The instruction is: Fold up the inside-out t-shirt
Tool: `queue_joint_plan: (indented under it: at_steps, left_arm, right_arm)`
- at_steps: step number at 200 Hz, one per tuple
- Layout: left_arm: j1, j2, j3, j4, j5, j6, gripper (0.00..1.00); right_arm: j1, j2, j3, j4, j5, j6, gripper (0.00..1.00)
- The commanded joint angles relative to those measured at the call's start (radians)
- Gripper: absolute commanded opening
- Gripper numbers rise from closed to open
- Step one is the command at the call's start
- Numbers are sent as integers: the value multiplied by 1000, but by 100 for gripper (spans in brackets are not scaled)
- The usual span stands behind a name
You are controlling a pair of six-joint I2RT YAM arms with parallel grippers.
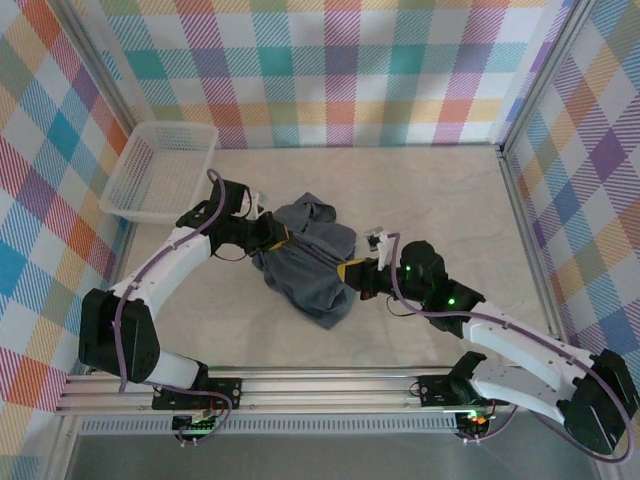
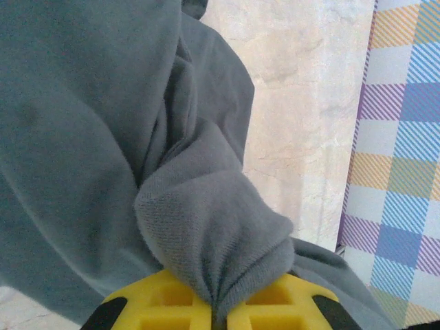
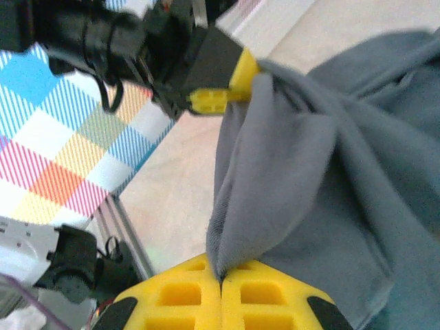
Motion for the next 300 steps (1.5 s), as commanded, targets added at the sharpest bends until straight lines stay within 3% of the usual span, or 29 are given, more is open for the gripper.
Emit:
queue_joint_plan:
  at_steps: [1,23,29,43,58,100,127,168,188,199,207,220,263,282,300]
  left_arm:
    - [14,7,-33,52,-29,21,12]
    - [9,14,-70,105,23,12,0]
    - [3,17,-74,115,35,11,0]
    - [-18,26,-73,121,56,19,0]
    - [-43,33,-62,109,53,28,0]
    - [-87,40,-46,123,48,20,0]
    - [-98,39,-26,116,51,20,0]
    - [-98,23,-13,98,48,24,0]
    - [-98,18,-16,97,43,24,0]
    - [-98,15,-17,95,39,24,0]
    - [-98,14,-17,87,32,24,0]
    - [-98,12,-16,67,14,37,0]
    - [-71,35,-5,10,-78,149,0]
    - [-26,61,-16,20,-76,159,11]
    - [1,65,-20,57,-5,165,26]
  right_arm:
    - [-1,76,-37,-27,-130,5,0]
    - [0,154,-39,-41,-209,-13,0]
    - [-1,167,-31,-56,-207,-12,8]
    - [0,170,21,-127,-150,-22,40]
    - [1,151,88,-200,-36,-37,48]
    - [42,241,303,-312,241,-182,55]
    - [43,345,357,-267,274,-300,55]
    - [42,504,447,-243,233,-315,53]
    - [36,561,474,-219,246,-287,47]
    - [30,581,486,-207,237,-275,33]
    - [29,583,491,-207,235,-264,15]
    - [28,567,476,-194,214,-255,0]
    - [0,406,382,-123,40,-183,0]
    - [-35,282,320,-60,-50,-139,0]
    - [-69,174,249,-18,-80,-124,0]
